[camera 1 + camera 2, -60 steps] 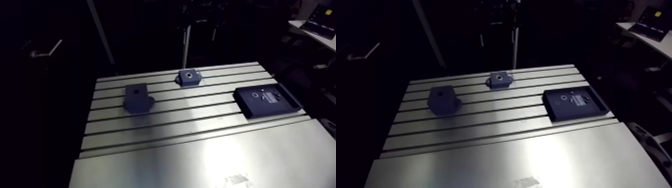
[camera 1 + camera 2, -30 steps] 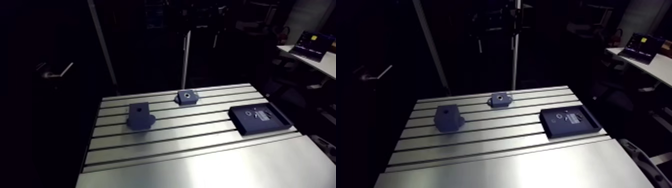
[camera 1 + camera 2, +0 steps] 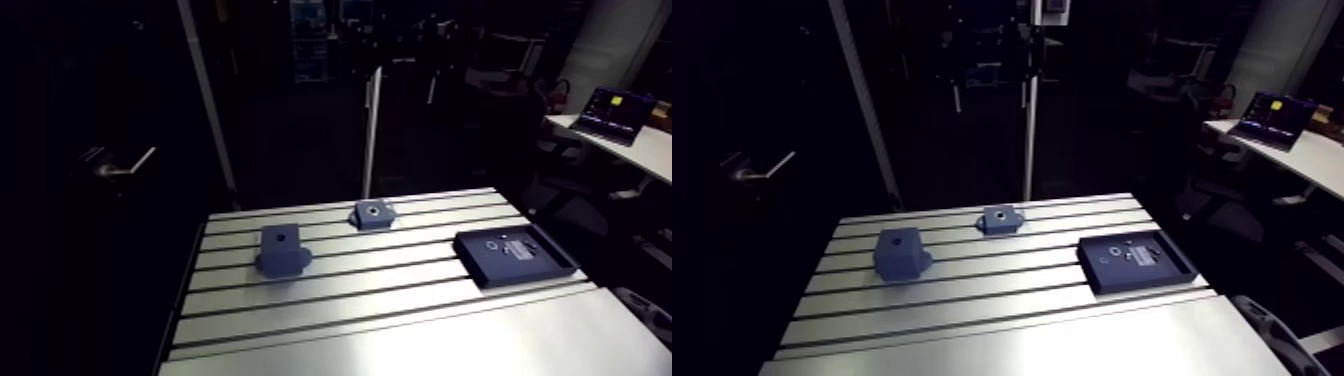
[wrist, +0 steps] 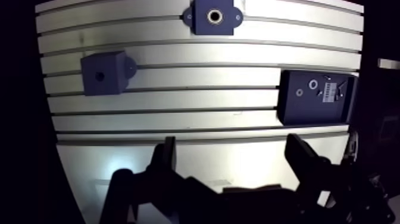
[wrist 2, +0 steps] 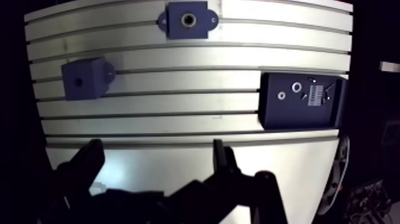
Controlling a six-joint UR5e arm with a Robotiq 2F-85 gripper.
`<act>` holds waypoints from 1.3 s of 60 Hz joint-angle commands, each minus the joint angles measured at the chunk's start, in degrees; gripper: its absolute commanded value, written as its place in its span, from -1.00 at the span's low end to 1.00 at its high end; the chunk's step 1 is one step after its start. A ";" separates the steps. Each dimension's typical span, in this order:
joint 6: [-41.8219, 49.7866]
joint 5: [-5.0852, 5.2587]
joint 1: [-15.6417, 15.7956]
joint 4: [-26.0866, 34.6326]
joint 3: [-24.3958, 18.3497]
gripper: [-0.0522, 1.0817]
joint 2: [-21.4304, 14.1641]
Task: Pick up the bearing and press it into the housing until flush.
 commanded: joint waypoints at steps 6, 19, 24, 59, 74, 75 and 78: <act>4.31 1.15 0.18 2.53 0.64 -0.90 -2.49; 3.83 0.25 0.01 3.17 0.49 -0.90 -3.52; 3.45 -0.47 -0.08 3.10 0.46 -0.90 -3.52; 3.27 -0.17 0.09 3.08 0.82 -0.90 -3.45; 3.35 0.20 0.43 2.91 0.75 -0.90 -3.26; 3.36 0.20 0.37 2.91 0.74 -0.90 -3.26; 3.36 0.20 0.36 2.91 0.81 -0.90 -3.18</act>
